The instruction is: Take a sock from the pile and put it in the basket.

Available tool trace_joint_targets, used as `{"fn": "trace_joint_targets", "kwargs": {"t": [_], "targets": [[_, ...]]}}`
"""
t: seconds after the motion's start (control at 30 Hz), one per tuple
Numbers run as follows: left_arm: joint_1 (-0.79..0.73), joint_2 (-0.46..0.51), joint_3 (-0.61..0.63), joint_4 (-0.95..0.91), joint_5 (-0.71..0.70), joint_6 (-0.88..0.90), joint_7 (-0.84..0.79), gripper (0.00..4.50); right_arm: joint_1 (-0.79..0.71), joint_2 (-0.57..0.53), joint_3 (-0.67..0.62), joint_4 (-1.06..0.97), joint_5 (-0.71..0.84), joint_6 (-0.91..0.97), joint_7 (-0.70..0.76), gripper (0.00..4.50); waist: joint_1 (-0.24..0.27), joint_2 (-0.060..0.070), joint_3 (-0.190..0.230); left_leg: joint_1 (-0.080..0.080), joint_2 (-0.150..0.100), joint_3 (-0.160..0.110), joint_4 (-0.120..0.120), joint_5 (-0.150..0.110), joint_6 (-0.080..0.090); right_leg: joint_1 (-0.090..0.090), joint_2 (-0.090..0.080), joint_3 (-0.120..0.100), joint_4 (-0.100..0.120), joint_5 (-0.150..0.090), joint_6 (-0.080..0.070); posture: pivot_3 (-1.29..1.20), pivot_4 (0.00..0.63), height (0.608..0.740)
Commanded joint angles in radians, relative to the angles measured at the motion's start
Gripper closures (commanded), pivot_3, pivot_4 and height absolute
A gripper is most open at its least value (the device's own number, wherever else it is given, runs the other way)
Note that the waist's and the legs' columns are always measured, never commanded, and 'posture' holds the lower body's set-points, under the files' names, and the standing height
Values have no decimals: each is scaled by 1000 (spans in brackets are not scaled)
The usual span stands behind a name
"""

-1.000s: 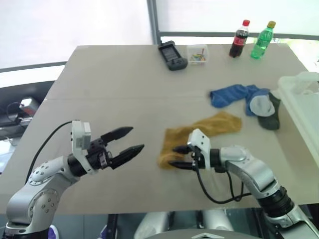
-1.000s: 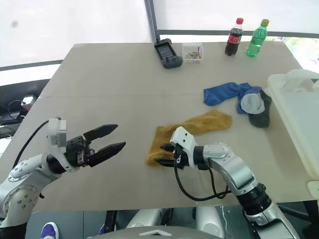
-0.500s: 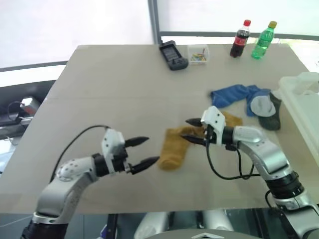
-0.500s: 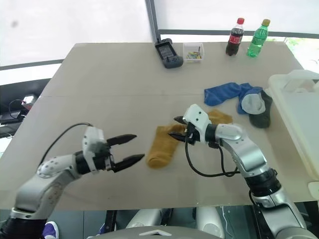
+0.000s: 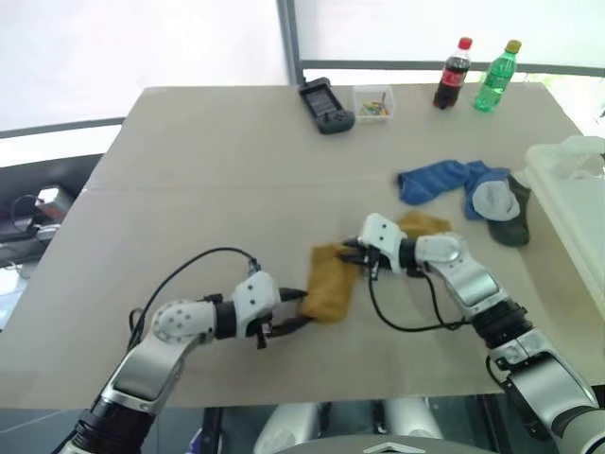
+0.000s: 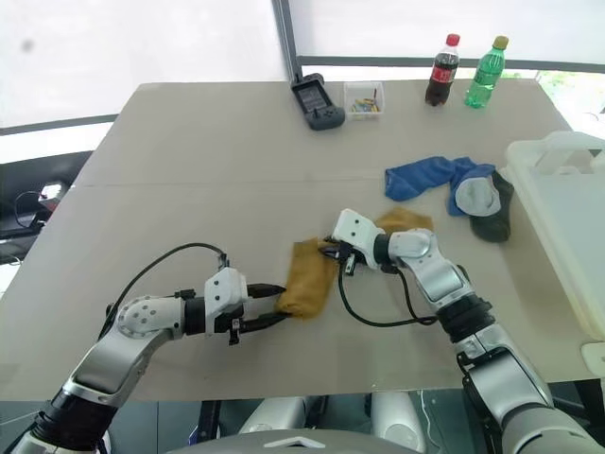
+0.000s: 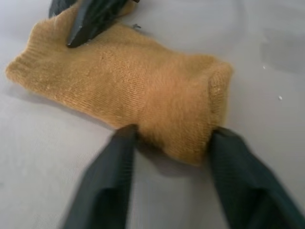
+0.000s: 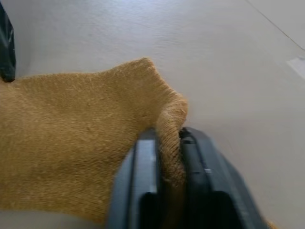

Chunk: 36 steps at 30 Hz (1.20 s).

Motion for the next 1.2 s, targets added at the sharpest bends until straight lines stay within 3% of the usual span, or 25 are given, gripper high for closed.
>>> {"fn": "trace_joint_targets", "kwargs": {"t": [0.03, 0.07, 0.37, 0.77, 0.9, 1.07, 1.2], "targets": [[17, 49, 51, 30, -9, -50, -50, 4228, 51, -35, -35, -124, 14, 40, 10, 4500, 1, 0, 0, 0, 0, 0, 0, 0, 0, 0, 0, 0, 0, 0, 0, 0, 150, 740], [24, 65, 67, 39, -20, -64, -69, 4430, 69, -38, -50, -169, 27, 63, -1, 4500, 1, 0, 0, 0, 0, 0, 0, 0, 0, 0, 0, 0, 0, 0, 0, 0, 150, 740], [1, 135, 116, 122, -88, -137, -233, 4430, 238, -95, -79, -505, 55, 267, -55, 4500, 6, 1, 1, -1, 0, -1, 0, 0, 0, -1, 0, 0, -1, 0, 0, 0, 150, 740], [-78, 103, 43, 173, -50, -180, -301, 4430, 483, -221, -166, -695, 55, 420, -147, 4500, 5, 0, 0, -3, 0, -2, 0, 0, 0, -1, -1, -1, -2, 0, 0, 0, 150, 740], [-136, 58, 11, 200, -35, -201, -292, 4430, 582, -196, -231, -750, 22, 506, -290, 4500, 8, -1, -1, -2, -1, -3, 1, 0, 0, 0, -2, -1, 0, 0, 0, 0, 150, 740], [-158, 34, 5, 207, -54, -217, -311, 4430, 684, -184, -263, -882, 41, 601, -367, 4500, 6, -2, -2, -2, -1, -3, 2, 0, 0, 1, -2, 0, 0, 1, 1, 0, 150, 740], [-191, 8, 15, 186, -140, -96, -315, 4430, 711, -172, -248, -917, 36, 625, -415, 4500, 6, -3, -2, -2, -1, -3, 2, 0, 0, 1, -2, -1, 0, 1, 1, 0, 150, 740]]}}
